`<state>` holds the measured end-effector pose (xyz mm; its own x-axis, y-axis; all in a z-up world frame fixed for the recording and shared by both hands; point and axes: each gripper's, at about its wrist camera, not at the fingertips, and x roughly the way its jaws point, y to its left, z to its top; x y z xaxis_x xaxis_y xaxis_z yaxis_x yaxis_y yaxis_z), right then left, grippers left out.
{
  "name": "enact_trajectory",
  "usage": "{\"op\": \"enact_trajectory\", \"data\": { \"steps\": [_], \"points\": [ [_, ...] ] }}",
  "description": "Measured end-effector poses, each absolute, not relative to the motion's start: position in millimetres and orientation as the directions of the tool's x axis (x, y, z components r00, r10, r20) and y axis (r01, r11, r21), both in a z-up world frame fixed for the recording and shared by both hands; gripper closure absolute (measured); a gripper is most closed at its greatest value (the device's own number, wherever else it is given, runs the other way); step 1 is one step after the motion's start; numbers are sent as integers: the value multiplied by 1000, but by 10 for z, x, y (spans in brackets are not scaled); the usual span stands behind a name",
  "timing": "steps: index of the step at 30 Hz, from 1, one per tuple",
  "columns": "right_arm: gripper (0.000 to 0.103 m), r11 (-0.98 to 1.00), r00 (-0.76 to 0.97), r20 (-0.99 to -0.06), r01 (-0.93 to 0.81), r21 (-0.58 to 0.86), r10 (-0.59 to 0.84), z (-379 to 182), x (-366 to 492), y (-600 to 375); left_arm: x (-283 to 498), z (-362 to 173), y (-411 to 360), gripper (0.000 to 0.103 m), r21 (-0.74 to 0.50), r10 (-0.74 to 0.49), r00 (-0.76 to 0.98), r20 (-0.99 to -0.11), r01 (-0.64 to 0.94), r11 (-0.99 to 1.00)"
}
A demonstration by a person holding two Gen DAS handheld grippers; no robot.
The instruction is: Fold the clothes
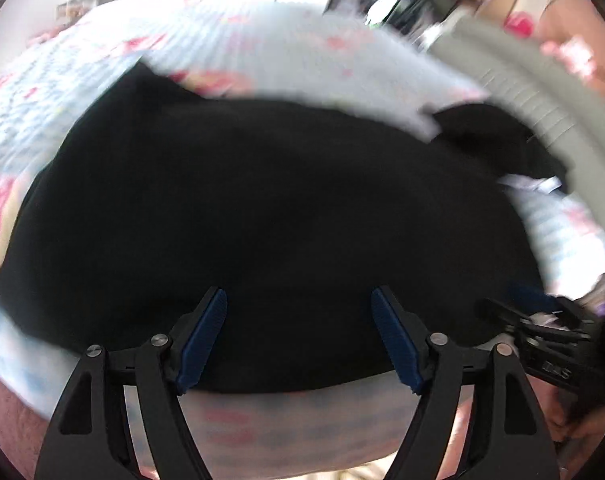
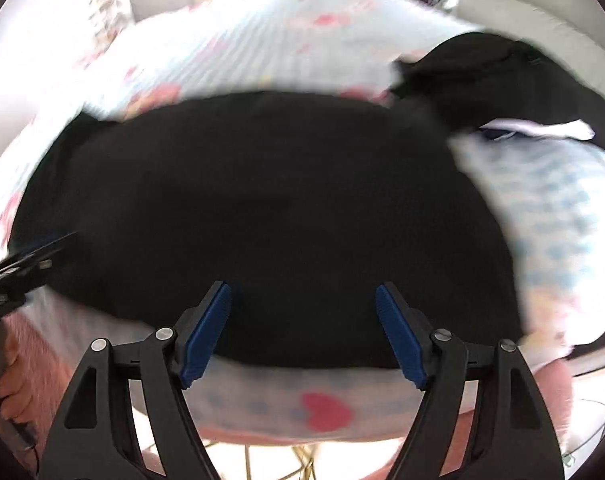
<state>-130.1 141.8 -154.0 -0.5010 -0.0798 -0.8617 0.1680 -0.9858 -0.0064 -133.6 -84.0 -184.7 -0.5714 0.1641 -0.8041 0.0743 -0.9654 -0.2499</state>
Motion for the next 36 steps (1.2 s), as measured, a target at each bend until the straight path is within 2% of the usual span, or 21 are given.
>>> {"op": "enact_trajectory", "data": {
  "steps": [2,3,5,7,8,9,13,16,18,19,20,22,24,25,27,29,32,36],
  "points": [
    [30,-984,-486,-874,165,-74,-15,-1651,-1252,1417,-1248,-1886,-1114,27,-258,141,-570,-809,130,-957],
    [30,-982,-485,-874,157,-108,19,-1680,-1223,1451,-1187,-1883,-1303,31,-284,144,-577,-804,160,-946],
    [30,-986,-496,-863,73,-148,93,-1646,-1190,1683,-1077,-1881,-1641,61,-347,166,-586,-793,212,-914],
    [21,-991,-485,-866,1,-135,118,-1644,-1180,1927,-1007,-1863,-1862,71,-408,195,-587,-786,255,-877],
    [21,-997,-474,-877,-17,-81,79,-1624,-1164,2052,-995,-1836,-1937,71,-434,208,-594,-777,268,-860],
    [22,-995,-480,-872,-23,-102,100,-1586,-1170,2082,-965,-1793,-1963,71,-443,205,-602,-772,278,-852],
    [27,-970,-504,-831,-74,-231,236,-1439,-1194,2264,-979,-1616,-1998,70,-311,89,-596,-798,281,-908],
    [27,-979,-456,-871,-166,-120,184,-1393,-1157,2712,-832,-1596,-1989,69,-300,74,-587,-806,299,-906],
    [26,-986,-450,-891,-169,15,63,-1357,-1073,2851,-836,-1594,-1842,64,-252,25,-589,-807,307,-918],
    [25,-982,-447,-894,-170,83,2,-1339,-1030,2919,-844,-1553,-1784,54,-240,10,-597,-802,307,-921],
    [23,-969,-443,-891,-160,191,-102,-1353,-1029,2956,-867,-1521,-1734,49,-282,53,-608,-792,288,-915],
    [22,-908,-434,-849,-143,395,-301,-1393,-1008,3002,-952,-1508,-1653,48,-510,302,-627,-718,179,-841],
    [22,-844,-431,-798,-138,519,-421,-1441,-1036,3001,-1048,-1469,-1471,48,-530,353,-629,-693,112,-841],
    [22,-854,-427,-810,-144,499,-402,-1453,-1053,2962,-1097,-1451,-1378,48,-533,373,-628,-683,79,-843],
    [22,-888,-408,-846,-154,433,-342,-1501,-1114,2906,-1209,-1472,-1174,47,-457,342,-615,-710,34,-889],
    [20,-888,-387,-855,-159,431,-346,-1587,-1167,2858,-1321,-1539,-984,40,-372,299,-597,-744,-1,-928],
    [19,-885,-384,-853,-159,438,-353,-1657,-1147,2773,-1456,-1835,-1046,36,-207,131,-511,-850,95,-974],
    [19,-918,-382,-876,-141,370,-294,-1583,-1114,2683,-1245,-1853,-1539,38,-285,143,-544,-826,185,-941]
  ]
}}
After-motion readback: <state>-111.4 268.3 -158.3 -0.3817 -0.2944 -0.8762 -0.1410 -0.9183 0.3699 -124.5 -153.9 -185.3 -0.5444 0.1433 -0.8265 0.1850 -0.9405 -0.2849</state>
